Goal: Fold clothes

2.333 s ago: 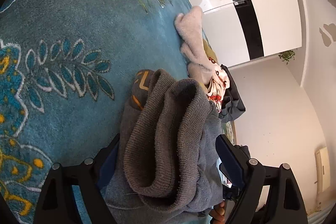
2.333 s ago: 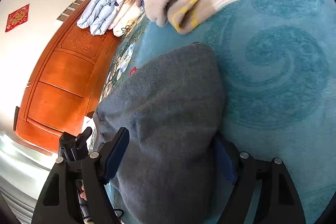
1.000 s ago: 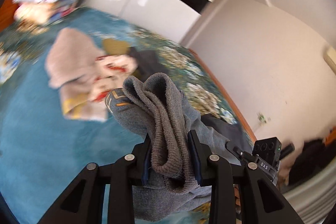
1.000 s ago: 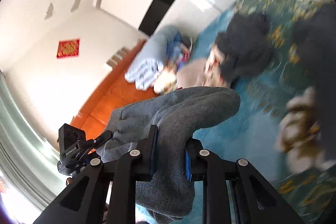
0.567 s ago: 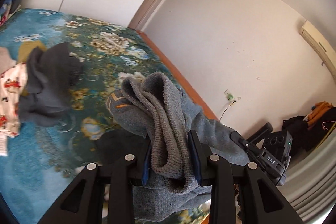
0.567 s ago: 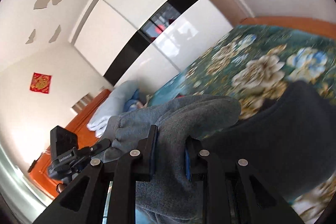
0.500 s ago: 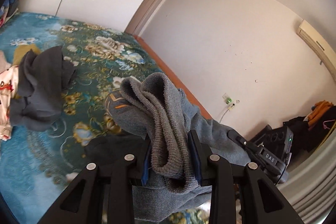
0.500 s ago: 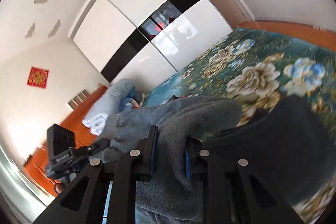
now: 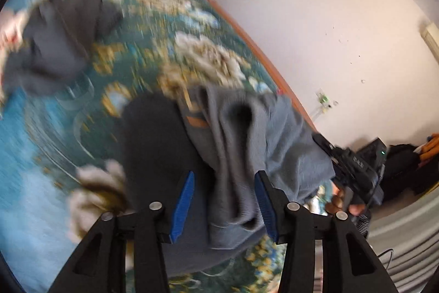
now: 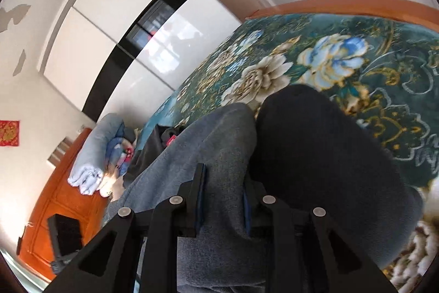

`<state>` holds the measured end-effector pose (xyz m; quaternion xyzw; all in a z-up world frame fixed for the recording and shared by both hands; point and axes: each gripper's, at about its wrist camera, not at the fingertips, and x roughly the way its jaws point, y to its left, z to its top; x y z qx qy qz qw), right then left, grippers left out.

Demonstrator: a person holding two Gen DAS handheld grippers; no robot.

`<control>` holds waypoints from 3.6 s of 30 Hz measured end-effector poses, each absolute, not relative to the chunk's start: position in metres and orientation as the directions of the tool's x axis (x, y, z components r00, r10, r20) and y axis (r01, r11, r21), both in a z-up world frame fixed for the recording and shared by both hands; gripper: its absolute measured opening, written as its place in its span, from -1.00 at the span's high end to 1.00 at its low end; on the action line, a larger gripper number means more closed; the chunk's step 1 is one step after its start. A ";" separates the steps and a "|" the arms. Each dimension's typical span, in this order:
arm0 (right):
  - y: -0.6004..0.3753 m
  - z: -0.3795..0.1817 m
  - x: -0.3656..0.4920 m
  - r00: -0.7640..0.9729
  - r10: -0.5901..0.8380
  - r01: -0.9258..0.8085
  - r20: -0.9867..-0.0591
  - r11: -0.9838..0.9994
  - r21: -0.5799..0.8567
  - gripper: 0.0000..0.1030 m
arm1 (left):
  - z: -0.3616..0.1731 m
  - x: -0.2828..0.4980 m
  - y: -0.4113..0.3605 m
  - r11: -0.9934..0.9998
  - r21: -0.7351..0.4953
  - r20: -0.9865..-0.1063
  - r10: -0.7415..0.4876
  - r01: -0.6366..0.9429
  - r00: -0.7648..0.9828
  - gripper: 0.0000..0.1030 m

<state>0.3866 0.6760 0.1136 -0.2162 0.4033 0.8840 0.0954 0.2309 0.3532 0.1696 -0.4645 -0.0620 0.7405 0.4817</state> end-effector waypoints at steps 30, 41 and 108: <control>0.536 0.120 0.456 -0.911 0.240 -0.370 -0.337 -0.835 0.406 -0.31 | 0.158 0.286 0.369 -0.548 -0.167 -0.618 0.706 -0.819 -0.346 -0.12; 0.459 0.066 0.445 -0.810 0.378 -0.507 -0.448 -0.835 0.214 -0.81 | 0.109 0.317 0.337 -0.672 -0.130 -0.614 0.632 -0.729 -0.473 -0.66; 0.423 0.014 0.464 -0.679 0.531 -0.672 -0.507 -0.727 0.139 -1.00 | 0.040 0.327 0.291 -0.753 -0.064 -0.539 0.578 -0.655 -0.612 -1.00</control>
